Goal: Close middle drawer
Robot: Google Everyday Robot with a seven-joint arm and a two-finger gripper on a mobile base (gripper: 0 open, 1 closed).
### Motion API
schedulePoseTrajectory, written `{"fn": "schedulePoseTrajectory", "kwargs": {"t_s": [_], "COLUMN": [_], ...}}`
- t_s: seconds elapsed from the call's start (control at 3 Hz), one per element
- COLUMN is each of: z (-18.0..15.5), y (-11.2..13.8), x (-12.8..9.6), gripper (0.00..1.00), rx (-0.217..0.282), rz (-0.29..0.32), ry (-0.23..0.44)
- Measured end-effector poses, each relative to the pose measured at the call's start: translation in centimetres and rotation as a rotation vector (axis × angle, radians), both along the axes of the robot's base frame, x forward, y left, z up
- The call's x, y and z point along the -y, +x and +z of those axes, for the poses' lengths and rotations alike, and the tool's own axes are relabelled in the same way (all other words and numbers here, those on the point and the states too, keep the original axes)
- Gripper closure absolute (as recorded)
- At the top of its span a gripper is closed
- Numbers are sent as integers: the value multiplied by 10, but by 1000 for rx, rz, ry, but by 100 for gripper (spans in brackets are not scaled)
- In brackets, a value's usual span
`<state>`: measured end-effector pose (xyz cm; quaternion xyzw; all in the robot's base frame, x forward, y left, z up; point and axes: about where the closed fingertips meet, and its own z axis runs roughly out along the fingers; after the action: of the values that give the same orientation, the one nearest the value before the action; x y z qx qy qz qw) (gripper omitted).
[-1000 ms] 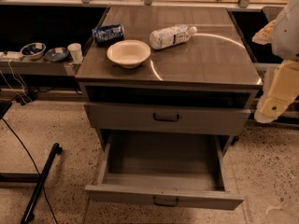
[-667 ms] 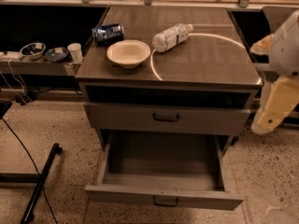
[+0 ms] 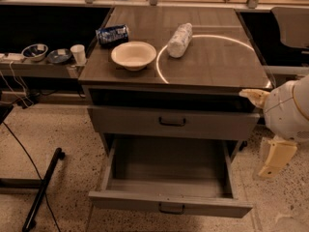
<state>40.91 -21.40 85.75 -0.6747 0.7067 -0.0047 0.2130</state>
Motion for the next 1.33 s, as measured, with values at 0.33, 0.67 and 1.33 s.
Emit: {"fn": "schedulePoseTrajectory", "kwargs": {"t_s": [0.33, 0.67, 1.33], "z": [-4, -50, -169], "y": [-1, -17, -96], "x": [-4, -9, -21], "gripper": [0, 0, 0], "rx": [-16, -91, -315], "rz": [113, 122, 228], "ry": [-26, -26, 5]}}
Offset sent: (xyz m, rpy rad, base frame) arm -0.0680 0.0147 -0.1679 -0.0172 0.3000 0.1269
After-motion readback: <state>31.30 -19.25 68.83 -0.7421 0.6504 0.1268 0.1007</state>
